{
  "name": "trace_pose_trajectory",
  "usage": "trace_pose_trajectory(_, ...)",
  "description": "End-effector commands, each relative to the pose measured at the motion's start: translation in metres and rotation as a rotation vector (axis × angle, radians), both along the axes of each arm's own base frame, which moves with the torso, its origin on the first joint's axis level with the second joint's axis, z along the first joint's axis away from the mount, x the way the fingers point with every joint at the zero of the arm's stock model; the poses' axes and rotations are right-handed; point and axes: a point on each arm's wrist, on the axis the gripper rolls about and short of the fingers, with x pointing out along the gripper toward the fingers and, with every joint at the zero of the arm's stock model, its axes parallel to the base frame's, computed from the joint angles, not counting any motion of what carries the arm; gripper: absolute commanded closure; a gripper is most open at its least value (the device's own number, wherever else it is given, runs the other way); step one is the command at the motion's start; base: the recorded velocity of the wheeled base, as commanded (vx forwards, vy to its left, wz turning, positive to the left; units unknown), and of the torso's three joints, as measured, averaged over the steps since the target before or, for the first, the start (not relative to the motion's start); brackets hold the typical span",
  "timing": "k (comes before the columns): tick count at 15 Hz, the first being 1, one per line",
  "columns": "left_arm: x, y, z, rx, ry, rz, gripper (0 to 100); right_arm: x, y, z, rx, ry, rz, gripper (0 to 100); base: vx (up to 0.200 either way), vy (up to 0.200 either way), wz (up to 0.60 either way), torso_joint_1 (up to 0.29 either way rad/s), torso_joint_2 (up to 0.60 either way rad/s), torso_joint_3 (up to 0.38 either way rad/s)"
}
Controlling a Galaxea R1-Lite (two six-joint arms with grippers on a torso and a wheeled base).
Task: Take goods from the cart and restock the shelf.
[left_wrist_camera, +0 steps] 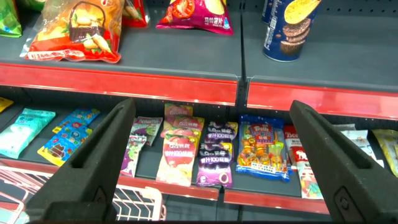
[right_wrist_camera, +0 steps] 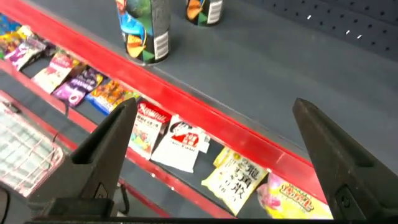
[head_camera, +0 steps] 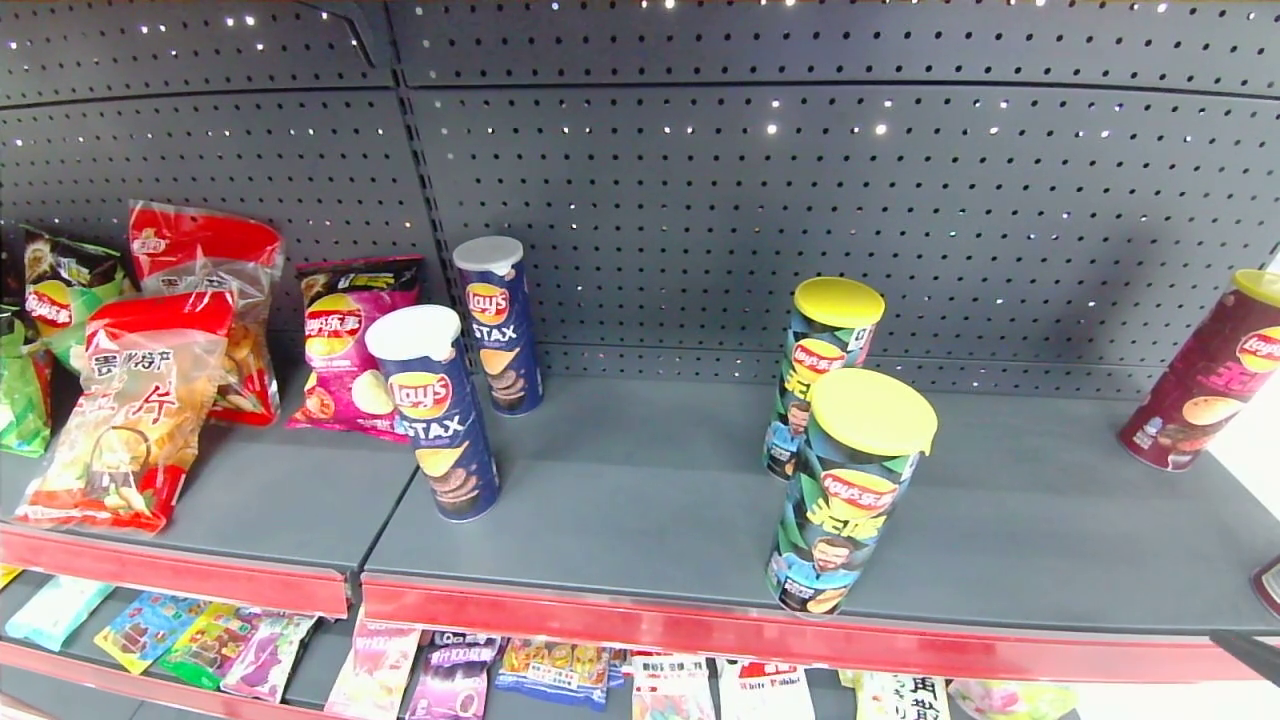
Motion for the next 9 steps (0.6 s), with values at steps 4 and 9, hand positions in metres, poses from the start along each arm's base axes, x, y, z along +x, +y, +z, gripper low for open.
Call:
trace_pose_trajectory(4,0.0,0.0,0.0,0.0,0.001,0.001,0,0.018,0.005,-0.005,-0.039,0.134,-0.025,0,0.0,0.0,0.0,0.0,0.0,0.0)
trace_pose_trajectory(9,0.0,0.0,0.0,0.0,0.001,0.001,0,0.027,0.002,-0.008,-0.062,0.19,-0.114,0,0.0,0.0,0.0,0.0,0.0,0.0)
